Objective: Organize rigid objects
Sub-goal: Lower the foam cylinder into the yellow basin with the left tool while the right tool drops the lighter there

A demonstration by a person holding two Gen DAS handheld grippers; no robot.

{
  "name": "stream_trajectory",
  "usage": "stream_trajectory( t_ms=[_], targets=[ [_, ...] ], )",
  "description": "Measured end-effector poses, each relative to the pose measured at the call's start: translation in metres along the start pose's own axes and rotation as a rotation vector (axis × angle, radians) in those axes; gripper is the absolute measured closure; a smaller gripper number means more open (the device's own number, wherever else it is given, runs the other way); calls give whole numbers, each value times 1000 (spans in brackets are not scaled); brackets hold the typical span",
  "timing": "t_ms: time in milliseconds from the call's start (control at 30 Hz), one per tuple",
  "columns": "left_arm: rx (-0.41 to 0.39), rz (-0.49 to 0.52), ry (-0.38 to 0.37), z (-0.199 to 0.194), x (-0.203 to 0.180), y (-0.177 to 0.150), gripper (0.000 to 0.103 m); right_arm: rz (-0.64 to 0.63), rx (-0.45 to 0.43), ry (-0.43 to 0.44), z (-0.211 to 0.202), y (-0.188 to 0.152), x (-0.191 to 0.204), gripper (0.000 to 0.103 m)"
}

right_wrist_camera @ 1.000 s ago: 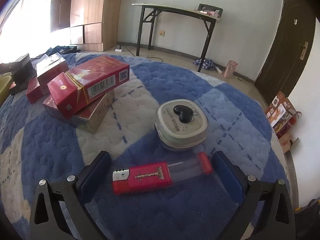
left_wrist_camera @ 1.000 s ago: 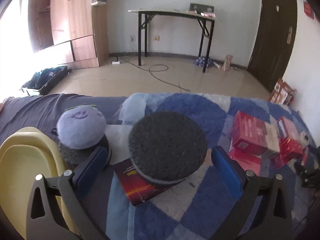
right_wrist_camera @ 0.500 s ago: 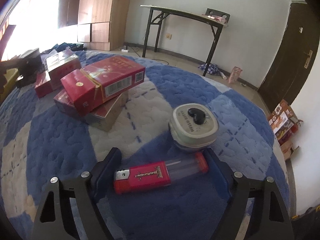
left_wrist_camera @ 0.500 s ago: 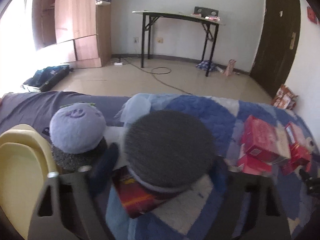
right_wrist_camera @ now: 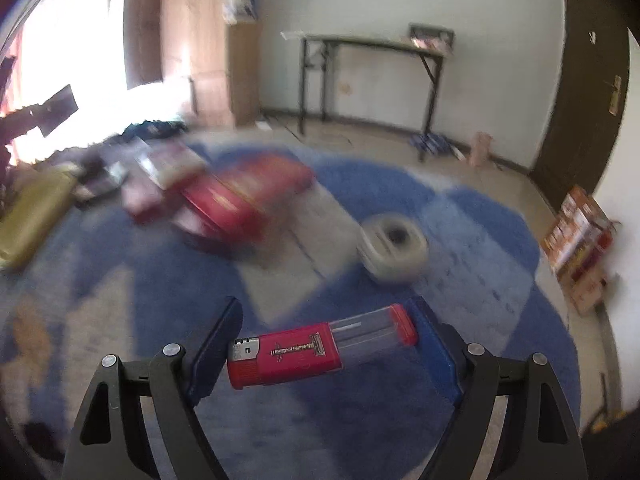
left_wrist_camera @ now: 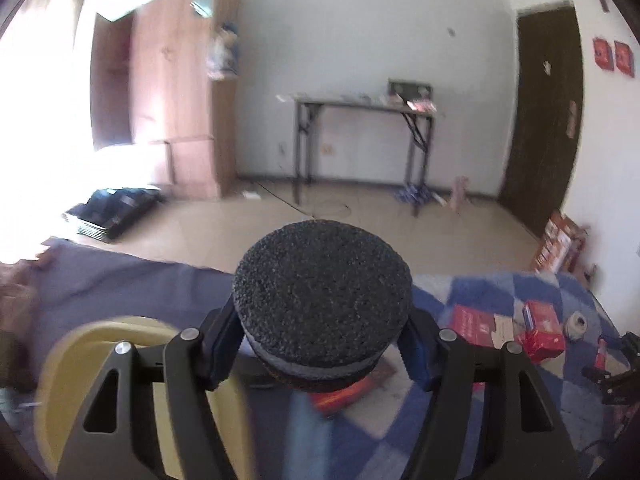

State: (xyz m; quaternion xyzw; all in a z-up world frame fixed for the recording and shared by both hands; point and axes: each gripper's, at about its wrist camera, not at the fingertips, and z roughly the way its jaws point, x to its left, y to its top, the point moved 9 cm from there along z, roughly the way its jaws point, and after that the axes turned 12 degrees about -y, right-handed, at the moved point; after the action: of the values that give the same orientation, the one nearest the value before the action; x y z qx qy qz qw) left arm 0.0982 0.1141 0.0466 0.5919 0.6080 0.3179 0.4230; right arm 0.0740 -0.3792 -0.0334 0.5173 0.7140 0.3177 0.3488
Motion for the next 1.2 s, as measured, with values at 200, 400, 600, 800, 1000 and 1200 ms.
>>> stream_trajectory(
  t_ms=[200, 400, 600, 800, 1000, 1200],
  targets=[
    [7, -129, 172, -82, 112, -8, 35, -163, -156, 239, -63, 45, 132, 20],
    [171, -294, 160, -53, 196, -77, 35, -456, -161, 551, -76, 81, 364, 20],
    [194, -388, 98, -43, 225, -113, 35, -700, -56, 620, -45, 63, 507, 20],
    [288, -422, 128, -24, 245, -144, 34, -748, 39, 578, -9, 46, 546, 20],
    [334, -417, 149, -16, 240, -152, 34, -751, 65, 572, 5, 40, 558, 20],
    [349, -390, 175, -12, 241, -153, 34, -763, 60, 584, 11, 40, 556, 20]
  ],
)
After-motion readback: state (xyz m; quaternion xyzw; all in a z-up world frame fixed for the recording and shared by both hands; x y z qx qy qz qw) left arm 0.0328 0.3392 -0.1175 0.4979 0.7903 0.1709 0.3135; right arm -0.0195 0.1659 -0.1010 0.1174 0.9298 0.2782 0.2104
